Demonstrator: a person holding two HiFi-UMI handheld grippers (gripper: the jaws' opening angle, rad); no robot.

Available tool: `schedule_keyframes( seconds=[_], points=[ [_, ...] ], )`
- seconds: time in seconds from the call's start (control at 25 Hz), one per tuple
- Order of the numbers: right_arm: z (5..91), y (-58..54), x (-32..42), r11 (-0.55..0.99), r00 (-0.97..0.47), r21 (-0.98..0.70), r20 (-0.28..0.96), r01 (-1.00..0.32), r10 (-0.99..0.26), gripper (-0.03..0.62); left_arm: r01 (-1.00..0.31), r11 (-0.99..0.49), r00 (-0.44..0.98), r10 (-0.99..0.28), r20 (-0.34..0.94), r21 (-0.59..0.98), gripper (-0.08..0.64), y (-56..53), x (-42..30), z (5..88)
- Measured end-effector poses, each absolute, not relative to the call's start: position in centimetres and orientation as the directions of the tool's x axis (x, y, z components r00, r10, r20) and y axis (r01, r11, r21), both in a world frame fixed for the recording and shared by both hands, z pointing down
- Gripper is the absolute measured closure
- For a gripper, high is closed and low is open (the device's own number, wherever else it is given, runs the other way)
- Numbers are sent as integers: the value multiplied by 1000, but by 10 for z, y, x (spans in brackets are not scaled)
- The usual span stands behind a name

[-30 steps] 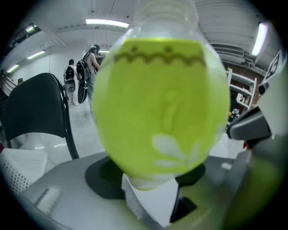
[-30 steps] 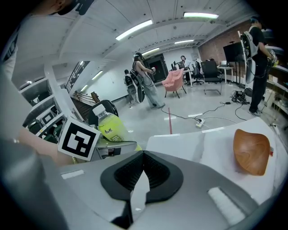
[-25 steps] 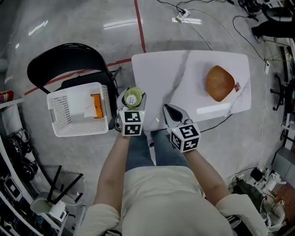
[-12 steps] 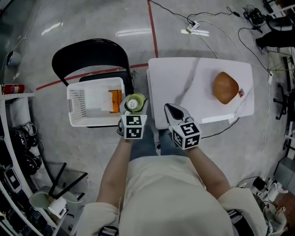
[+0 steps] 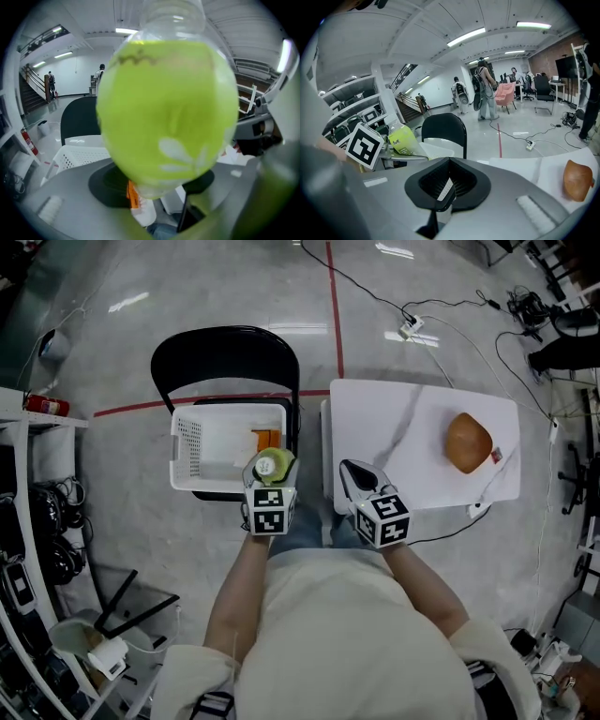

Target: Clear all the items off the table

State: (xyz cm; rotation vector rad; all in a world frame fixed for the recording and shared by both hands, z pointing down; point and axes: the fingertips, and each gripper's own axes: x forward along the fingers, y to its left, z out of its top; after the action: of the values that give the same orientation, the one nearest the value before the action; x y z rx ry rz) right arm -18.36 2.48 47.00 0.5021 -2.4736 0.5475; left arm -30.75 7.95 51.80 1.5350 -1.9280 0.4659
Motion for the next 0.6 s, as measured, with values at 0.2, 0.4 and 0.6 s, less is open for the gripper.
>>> schedule_keyframes(
  seconds=[0.2,0.4,0.6],
  points=[
    [456,37,-211,879,-791,-244,574,-410,-209,594,-946,305,-158,-735,659,113,270,107,-330,509],
    [448,51,-237,910,-806,-223,567,-349,-171,594,-938,332,-185,-727,661,102,270,133,-353,502],
    [447,62,-264,931,-815,-203,562,-304,-143,594,-917,389,-237,-710,663,89,268,162,-384,505]
  ],
)
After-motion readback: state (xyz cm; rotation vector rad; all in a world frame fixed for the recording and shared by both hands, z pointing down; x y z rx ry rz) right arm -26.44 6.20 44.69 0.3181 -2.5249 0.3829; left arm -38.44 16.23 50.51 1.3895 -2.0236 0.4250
